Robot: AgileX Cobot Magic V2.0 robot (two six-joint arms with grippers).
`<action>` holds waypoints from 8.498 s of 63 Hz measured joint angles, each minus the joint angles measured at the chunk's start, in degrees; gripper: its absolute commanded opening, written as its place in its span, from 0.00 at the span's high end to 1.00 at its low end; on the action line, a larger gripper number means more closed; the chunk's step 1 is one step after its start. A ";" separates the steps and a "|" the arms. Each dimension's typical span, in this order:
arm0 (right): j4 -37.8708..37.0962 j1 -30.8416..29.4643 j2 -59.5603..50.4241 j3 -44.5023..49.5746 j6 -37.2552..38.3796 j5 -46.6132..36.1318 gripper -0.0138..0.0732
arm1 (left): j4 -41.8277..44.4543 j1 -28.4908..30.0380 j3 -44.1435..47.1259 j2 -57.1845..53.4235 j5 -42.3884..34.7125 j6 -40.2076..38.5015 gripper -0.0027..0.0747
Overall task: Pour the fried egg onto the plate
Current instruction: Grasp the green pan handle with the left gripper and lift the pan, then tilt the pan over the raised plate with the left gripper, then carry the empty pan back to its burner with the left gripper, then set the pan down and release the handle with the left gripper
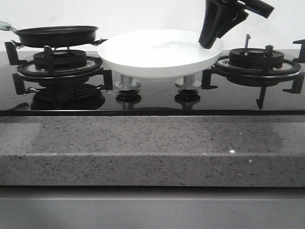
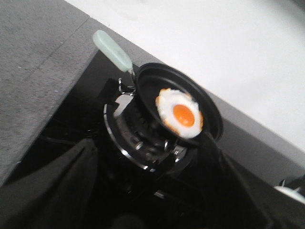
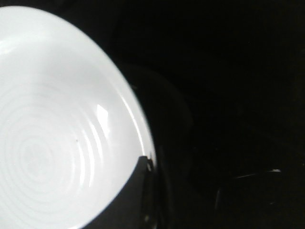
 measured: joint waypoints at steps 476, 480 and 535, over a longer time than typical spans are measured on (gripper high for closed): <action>-0.22 0.00 0.00 0.00 -0.44 0.25 0.97 | -18.18 19.27 -49.23 46.94 52.86 23.58 0.99; -0.22 0.00 0.00 0.00 -0.44 0.25 0.97 | -14.39 16.94 -46.68 42.66 48.81 23.71 0.99; -0.22 0.00 0.00 0.00 -0.44 0.25 0.97 | 13.52 -4.93 7.80 -14.78 2.40 23.71 0.99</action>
